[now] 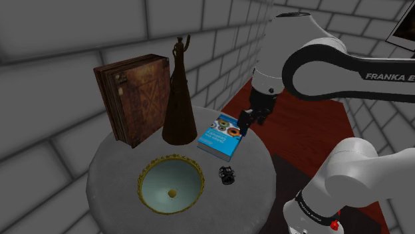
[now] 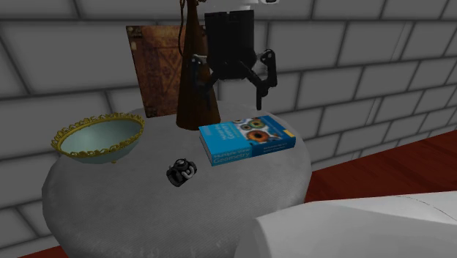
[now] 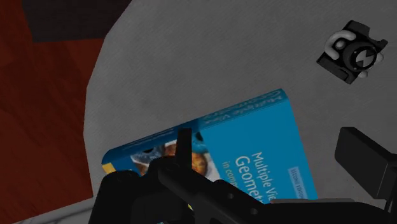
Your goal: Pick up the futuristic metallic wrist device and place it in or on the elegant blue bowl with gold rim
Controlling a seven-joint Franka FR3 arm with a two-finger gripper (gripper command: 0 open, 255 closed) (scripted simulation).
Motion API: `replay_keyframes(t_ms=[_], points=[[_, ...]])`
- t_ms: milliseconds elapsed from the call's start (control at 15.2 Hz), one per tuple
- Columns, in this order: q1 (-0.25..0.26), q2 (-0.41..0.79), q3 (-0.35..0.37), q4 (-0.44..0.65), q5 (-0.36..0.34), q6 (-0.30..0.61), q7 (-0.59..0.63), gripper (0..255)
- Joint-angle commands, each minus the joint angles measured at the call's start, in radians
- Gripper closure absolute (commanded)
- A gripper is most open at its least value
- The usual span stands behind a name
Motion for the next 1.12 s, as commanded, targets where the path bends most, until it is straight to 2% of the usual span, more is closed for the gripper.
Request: replay_keyframes(t_ms=[0, 594, 1056], points=[[0.015, 0.013, 0.042, -0.028, 0.039, 0.039, 0.052, 0], [0.064, 0.182, 0.261, -0.081, 0.205, 0.266, 0.283, 0], [0.063, 0.247, 0.307, -0.132, 0.230, 0.382, 0.297, 0]])
